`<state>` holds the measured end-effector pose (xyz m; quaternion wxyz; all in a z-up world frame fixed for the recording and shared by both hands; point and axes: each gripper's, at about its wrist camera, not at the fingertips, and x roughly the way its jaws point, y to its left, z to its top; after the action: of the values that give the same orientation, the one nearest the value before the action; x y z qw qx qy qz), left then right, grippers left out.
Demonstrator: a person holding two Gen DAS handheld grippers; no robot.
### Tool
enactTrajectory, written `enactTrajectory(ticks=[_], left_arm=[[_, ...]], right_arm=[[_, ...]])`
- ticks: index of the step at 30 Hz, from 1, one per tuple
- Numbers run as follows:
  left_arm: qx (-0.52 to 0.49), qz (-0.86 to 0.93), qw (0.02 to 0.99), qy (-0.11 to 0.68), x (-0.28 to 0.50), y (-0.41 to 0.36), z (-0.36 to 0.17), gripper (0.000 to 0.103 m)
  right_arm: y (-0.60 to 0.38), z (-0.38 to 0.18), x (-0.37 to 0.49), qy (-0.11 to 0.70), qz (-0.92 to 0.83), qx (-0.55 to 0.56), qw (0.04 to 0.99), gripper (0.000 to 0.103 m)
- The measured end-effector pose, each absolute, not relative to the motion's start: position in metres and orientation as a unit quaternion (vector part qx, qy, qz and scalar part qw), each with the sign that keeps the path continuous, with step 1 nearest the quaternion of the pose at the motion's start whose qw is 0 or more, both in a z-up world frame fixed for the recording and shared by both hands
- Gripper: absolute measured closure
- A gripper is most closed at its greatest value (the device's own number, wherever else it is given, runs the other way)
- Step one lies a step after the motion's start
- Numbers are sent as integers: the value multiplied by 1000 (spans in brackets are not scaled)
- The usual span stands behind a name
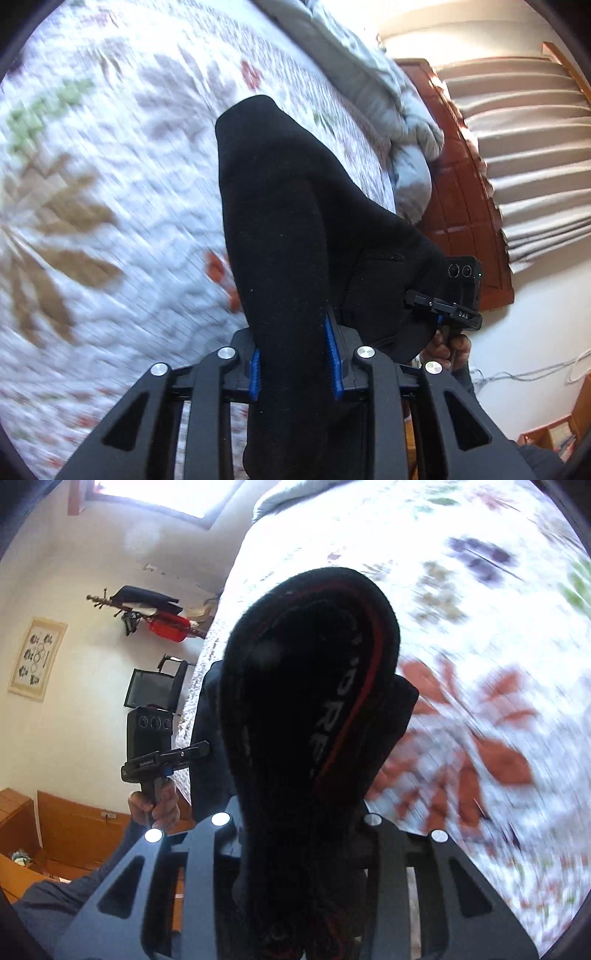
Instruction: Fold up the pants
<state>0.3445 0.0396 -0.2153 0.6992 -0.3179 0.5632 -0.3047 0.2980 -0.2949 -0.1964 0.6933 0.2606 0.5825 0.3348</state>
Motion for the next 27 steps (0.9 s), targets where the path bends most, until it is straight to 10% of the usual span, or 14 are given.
enactTrajectory(ticks=[15,22,27], left_arm=[[-366,-211,691,587,454,218,-283,75],[-399,-220,680,574,444,233,-299,42],[-351,-181,759,518,435,269,-239,27]], right_arm=[[-124,-279,472,633,361,240,641,70],[-155,-299,472,633,347,290,628,40],[-203,-218,478,543,319,286,723,50]])
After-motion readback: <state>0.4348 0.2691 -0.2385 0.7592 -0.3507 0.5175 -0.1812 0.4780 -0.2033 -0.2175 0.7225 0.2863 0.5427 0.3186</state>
